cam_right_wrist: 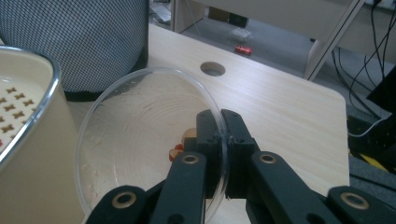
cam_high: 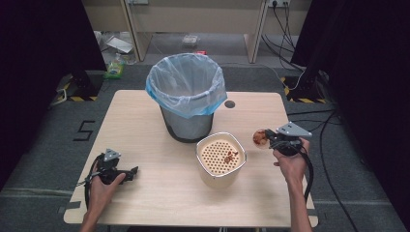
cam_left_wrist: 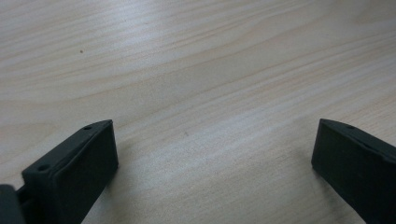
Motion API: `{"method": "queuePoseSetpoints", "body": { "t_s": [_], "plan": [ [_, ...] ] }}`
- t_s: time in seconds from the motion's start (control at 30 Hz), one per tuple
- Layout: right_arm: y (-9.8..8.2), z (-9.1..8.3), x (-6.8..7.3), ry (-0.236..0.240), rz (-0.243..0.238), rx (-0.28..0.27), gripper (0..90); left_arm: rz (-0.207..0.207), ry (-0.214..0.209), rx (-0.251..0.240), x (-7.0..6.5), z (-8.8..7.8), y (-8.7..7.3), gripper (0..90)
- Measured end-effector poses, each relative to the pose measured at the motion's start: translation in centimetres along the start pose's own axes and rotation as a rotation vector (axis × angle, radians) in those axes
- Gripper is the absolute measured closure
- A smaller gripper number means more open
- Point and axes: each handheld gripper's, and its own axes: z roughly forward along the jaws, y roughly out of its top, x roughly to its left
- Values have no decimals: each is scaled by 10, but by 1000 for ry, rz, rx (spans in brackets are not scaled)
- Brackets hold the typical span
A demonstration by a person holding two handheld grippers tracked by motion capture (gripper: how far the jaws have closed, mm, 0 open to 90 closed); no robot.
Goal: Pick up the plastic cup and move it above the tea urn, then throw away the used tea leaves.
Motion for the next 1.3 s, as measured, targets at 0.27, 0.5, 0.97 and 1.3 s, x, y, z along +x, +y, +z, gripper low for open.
{"method": "queuePoseSetpoints", "body": {
  "t_s": [0.27,0.5,0.97,1.3],
  "plan": [
    [25,-13,23,-49,-106,-103,874,0,0,0,0,0,0,0],
    [38,-13,42,-131,-227,-146,874,0,0,0,0,0,0,0],
    [51,-13,90,-232,-578,-288,877,2,0,0,0,0,0,0],
    [43,-12,143,-370,-935,-340,881,3,0,0,0,0,0,0]
  ]
}}
